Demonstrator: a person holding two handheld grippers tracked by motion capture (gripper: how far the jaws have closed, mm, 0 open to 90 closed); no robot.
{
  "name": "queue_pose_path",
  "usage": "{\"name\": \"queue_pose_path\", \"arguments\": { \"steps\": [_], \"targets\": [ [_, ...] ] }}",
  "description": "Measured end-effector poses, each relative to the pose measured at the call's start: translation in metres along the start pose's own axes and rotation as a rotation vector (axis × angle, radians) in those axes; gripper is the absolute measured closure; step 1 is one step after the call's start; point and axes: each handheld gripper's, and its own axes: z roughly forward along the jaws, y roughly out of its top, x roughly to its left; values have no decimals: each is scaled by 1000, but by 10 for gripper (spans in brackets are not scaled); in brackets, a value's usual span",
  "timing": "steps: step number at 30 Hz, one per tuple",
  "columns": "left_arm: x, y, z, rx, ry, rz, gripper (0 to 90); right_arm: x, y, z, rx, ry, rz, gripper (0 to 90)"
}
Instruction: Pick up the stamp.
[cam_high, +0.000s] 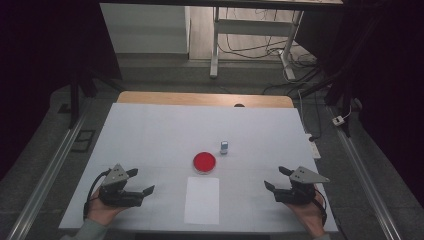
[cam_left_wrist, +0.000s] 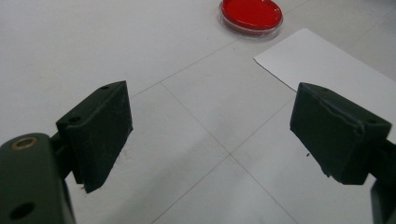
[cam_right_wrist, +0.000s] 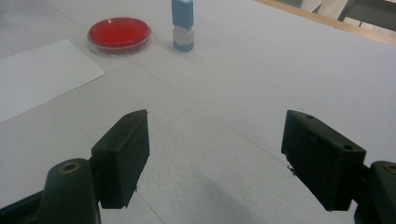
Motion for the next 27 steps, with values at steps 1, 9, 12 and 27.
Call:
{"name": "queue_pose_path", "arguments": {
  "steps": [1,9,12,27],
  "targets": [
    [0,0,0,-2,1,0,135,0,1,0,1,-2,-2,236],
    [0,0,0,-2,2,0,136,5,15,4,-19,-1,-9,248],
    [0,0,0,-1,5,2,136,6,19,7,-17,0,-11,252],
    [2,-1,2,15,19,5,138,9,34,29,-8,20,-18,261]
  ]
}}
